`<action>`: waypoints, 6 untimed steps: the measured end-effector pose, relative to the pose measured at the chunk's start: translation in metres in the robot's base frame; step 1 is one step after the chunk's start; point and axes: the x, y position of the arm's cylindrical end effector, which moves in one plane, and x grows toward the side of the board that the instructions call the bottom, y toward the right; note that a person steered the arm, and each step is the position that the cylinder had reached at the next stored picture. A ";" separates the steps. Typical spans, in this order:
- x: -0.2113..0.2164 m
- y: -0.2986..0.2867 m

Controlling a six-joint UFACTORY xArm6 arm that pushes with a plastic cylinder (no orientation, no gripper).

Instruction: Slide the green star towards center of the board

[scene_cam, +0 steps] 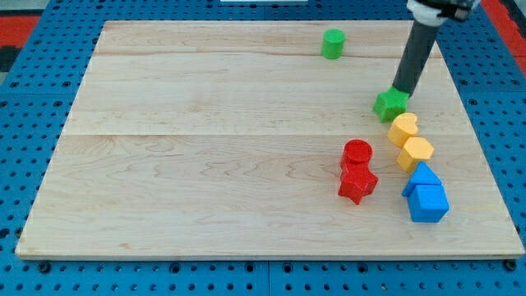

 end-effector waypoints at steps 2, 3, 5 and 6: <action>0.064 0.021; 0.064 -0.050; 0.052 -0.085; 0.050 0.026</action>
